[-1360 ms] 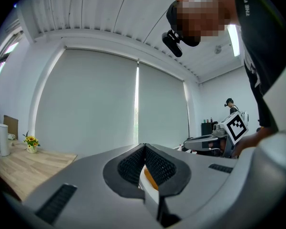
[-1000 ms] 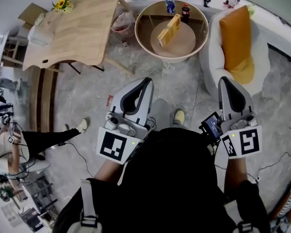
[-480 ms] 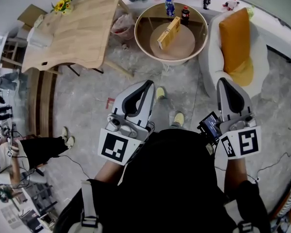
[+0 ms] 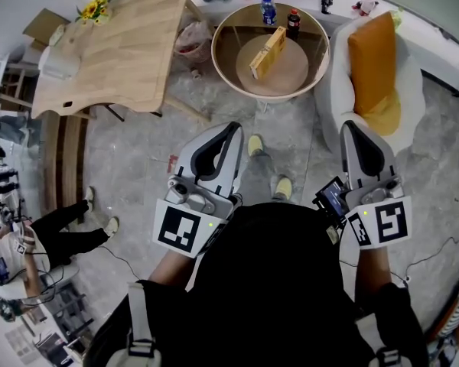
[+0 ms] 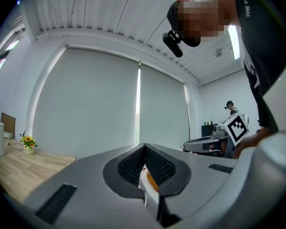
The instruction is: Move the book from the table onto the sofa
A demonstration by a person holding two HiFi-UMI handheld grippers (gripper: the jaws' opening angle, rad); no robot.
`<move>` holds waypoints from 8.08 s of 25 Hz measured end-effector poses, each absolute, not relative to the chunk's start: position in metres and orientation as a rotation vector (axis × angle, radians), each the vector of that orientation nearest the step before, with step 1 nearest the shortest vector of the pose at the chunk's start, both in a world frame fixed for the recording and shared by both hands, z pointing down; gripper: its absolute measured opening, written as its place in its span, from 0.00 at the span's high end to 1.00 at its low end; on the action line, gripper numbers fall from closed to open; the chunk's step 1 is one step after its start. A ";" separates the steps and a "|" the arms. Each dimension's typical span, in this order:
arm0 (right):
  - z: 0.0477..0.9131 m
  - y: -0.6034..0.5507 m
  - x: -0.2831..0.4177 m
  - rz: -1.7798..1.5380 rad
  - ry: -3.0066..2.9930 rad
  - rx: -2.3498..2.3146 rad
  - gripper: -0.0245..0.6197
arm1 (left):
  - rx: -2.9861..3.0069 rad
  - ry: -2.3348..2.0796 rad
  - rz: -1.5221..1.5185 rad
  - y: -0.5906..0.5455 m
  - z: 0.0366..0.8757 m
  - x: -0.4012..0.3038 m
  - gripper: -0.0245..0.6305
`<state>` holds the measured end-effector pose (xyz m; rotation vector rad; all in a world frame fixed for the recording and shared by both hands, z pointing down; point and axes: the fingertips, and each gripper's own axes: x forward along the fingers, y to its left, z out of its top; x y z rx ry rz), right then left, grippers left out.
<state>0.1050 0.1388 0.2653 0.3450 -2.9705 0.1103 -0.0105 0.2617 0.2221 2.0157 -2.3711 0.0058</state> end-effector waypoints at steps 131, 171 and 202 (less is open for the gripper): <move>0.368 -0.210 -0.213 0.288 -2.764 0.298 0.95 | 1.807 -2.183 0.169 -0.088 0.371 -0.343 0.96; 0.504 -0.213 -0.137 0.444 -2.571 0.429 0.95 | 1.464 -1.411 0.743 -0.071 0.773 -0.262 0.40; 0.430 -0.216 -0.129 0.395 -2.712 0.483 0.95 | 1.582 -1.669 0.646 -0.087 0.631 -0.297 0.73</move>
